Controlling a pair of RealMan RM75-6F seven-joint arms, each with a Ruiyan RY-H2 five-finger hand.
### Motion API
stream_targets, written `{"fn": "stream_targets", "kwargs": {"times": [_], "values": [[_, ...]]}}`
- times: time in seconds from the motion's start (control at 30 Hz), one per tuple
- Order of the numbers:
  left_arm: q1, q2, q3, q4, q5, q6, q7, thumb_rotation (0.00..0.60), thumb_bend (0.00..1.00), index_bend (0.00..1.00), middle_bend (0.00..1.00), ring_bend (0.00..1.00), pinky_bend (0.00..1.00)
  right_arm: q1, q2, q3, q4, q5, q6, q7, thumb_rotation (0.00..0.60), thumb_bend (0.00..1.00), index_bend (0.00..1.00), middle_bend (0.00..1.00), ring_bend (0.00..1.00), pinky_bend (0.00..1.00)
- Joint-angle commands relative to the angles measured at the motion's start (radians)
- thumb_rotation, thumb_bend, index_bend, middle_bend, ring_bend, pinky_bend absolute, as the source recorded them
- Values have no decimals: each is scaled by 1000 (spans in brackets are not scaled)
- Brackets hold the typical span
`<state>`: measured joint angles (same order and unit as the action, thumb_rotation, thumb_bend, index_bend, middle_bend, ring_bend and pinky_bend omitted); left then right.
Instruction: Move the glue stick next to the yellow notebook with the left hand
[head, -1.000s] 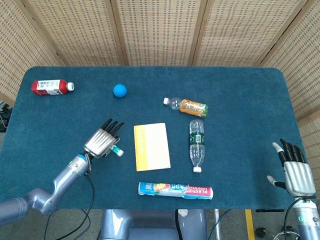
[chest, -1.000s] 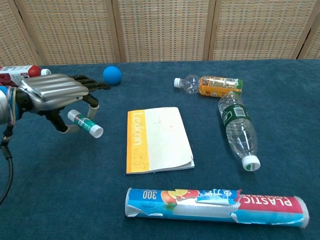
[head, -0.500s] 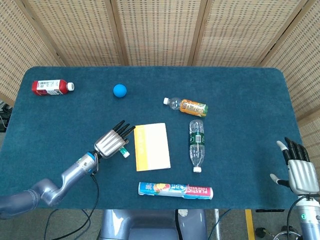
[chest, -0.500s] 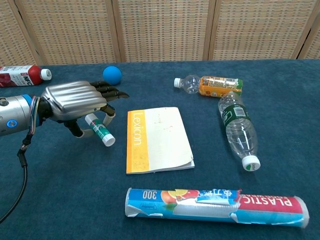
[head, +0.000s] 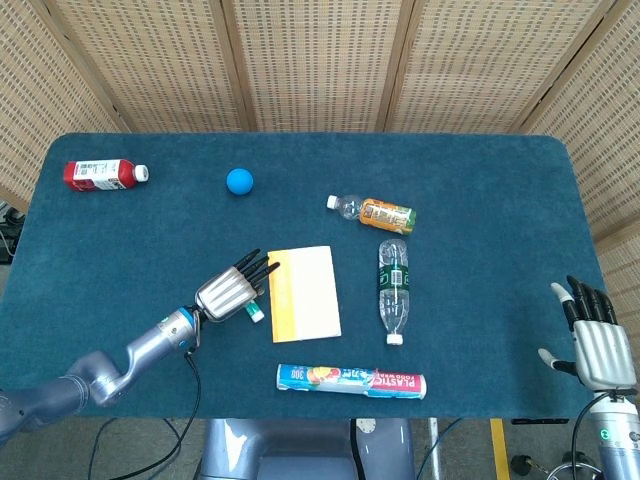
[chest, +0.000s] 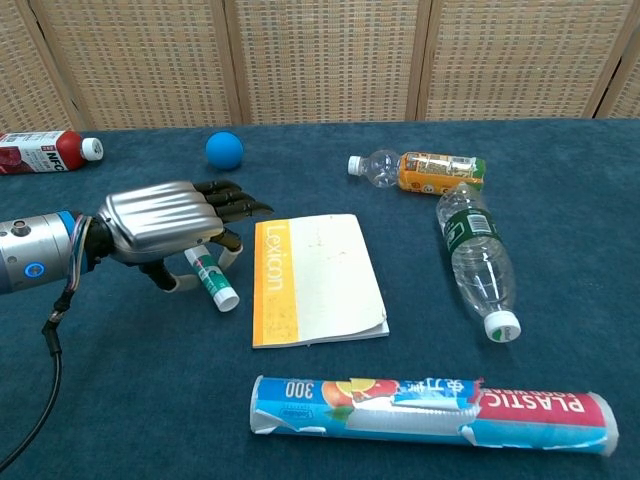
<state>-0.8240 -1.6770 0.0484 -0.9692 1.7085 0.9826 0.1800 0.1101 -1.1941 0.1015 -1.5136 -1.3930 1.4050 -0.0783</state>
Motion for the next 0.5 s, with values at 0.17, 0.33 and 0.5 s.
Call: {"fn": "stream_targets", "kwargs": {"times": [0.17,0.33,0.5], "values": [[-8,-36,10,54,16,25,-13,600,390,468,0,0,0,0,2,0,-1,0,1,4,600,0,105,0,0,47],[-7,-48,13,84,25,48,-4,600,389,271,0,0,0,0,3,-1,-2,-2,1,5,600,0,105,0,0,47],[-2,-43,9,85,19,66,-2,600,388,149,0,0,0,-1,3,-3,-3,-2,2,0,600,0,105,0,0,47]]}}
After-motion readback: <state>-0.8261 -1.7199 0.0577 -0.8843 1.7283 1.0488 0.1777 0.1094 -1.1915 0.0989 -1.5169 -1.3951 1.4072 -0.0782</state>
